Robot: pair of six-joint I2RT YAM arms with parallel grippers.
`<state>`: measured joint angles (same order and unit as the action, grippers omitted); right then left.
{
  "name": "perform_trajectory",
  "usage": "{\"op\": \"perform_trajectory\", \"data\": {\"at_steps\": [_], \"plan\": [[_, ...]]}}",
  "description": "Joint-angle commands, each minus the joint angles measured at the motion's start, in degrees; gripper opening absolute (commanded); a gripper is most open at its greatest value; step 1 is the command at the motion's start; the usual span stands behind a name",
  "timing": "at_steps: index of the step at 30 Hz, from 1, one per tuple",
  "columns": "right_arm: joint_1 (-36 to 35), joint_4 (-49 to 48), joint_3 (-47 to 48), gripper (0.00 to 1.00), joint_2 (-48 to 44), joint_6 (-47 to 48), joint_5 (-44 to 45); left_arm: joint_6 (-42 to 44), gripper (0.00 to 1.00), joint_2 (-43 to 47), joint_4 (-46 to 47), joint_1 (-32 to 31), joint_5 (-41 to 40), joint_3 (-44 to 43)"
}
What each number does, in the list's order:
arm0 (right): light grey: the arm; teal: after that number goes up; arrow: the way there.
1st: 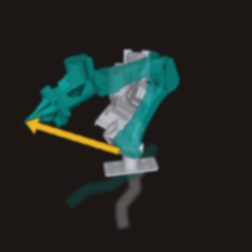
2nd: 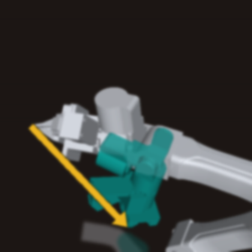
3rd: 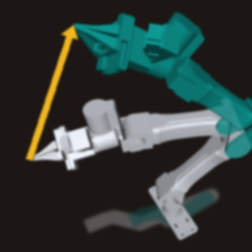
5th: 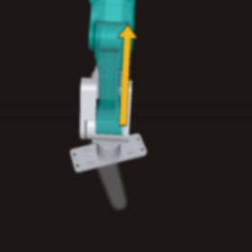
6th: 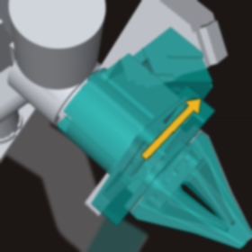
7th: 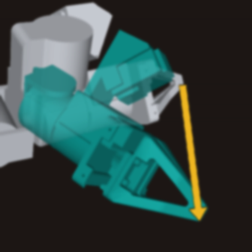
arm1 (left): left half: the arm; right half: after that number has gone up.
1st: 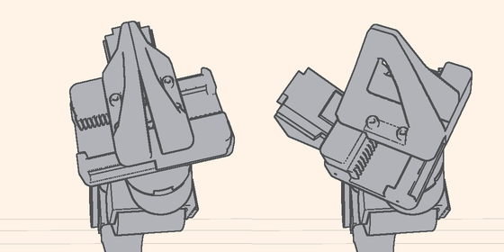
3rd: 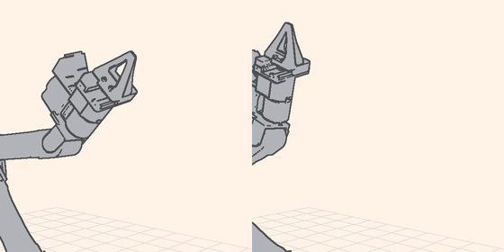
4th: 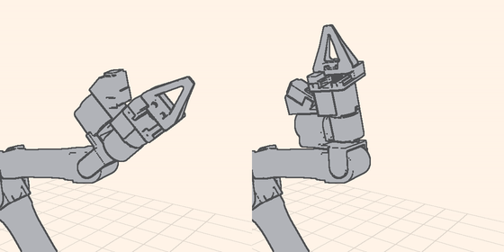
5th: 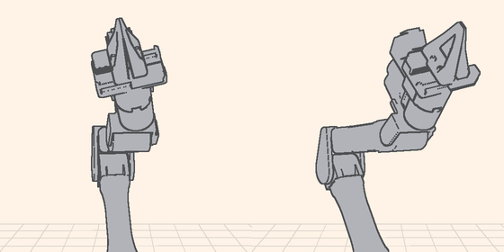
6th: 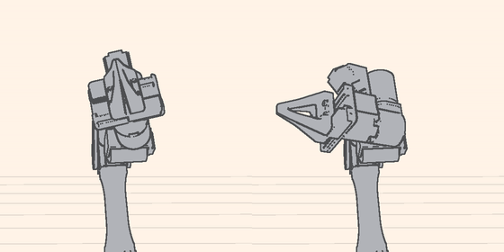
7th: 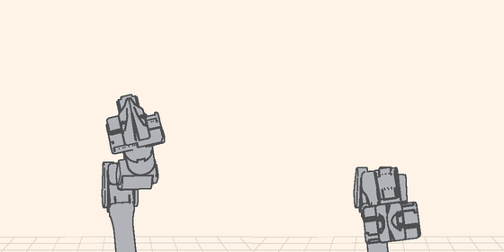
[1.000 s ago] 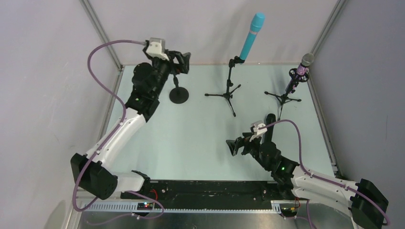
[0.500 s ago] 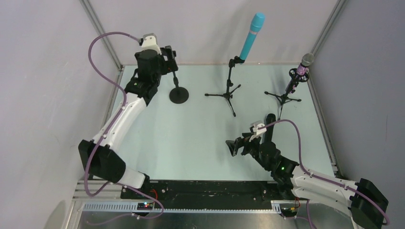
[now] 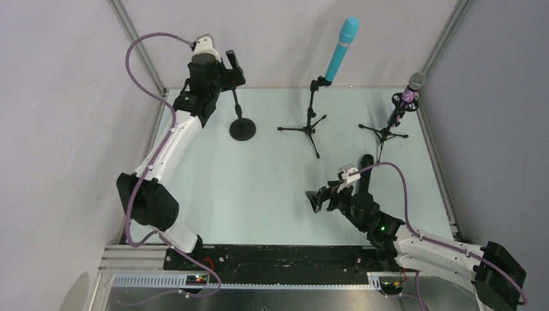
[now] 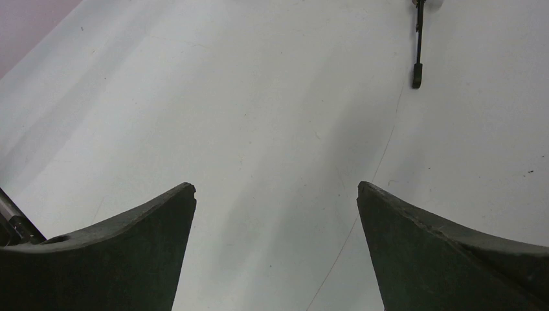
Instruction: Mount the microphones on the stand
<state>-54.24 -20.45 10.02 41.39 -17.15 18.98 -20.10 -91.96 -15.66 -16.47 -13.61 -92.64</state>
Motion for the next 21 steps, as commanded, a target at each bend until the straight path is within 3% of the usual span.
{"op": "perform_trajectory", "data": {"at_steps": [1,16,21], "plan": [[0.28,-1.44,2.68,1.0,0.31,-0.24,-0.11,-3.01,1.0,-1.98,0.47,0.15,2.16,-3.56],[0.45,-1.56,2.85,0.99,0.78,-0.51,-0.17,-2.71,0.99,-11.64,-1.05,0.2,1.02,-12.75],[0.51,-1.61,2.85,1.0,0.85,-0.63,-0.33,1.09,0.9,-12.52,-1.1,0.18,0.67,-13.09]]}}
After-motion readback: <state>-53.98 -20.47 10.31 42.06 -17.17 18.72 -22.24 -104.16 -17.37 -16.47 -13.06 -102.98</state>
